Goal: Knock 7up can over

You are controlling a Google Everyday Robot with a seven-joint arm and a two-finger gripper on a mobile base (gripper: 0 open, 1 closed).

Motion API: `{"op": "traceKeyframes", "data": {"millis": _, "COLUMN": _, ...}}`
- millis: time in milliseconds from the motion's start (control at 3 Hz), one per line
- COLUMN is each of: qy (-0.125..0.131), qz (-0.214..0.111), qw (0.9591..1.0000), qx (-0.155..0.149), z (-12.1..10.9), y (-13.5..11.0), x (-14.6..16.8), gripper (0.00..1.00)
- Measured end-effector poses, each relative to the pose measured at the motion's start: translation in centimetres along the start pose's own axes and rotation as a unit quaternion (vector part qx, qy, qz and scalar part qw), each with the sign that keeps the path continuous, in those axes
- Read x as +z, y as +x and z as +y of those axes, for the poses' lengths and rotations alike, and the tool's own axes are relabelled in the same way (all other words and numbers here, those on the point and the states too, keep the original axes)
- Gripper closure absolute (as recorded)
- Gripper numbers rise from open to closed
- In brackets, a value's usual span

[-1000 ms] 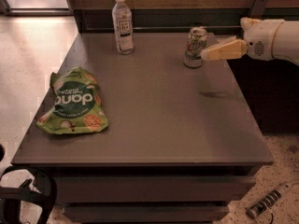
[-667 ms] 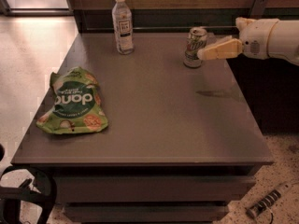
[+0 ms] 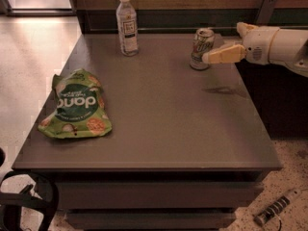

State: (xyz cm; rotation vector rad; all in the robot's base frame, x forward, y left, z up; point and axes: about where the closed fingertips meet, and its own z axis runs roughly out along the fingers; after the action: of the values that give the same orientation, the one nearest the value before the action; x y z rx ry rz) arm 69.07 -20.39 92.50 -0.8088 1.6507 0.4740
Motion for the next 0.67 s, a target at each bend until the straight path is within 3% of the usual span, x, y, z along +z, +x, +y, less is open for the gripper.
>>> {"op": "traceKeyframes", "data": {"millis": 667, "qy": -0.011, "qz": -0.043, "qw": 0.999, "qx": 0.003, "z": -1.1, "y": 2.9, "x": 3.1, "gripper": 0.0}}
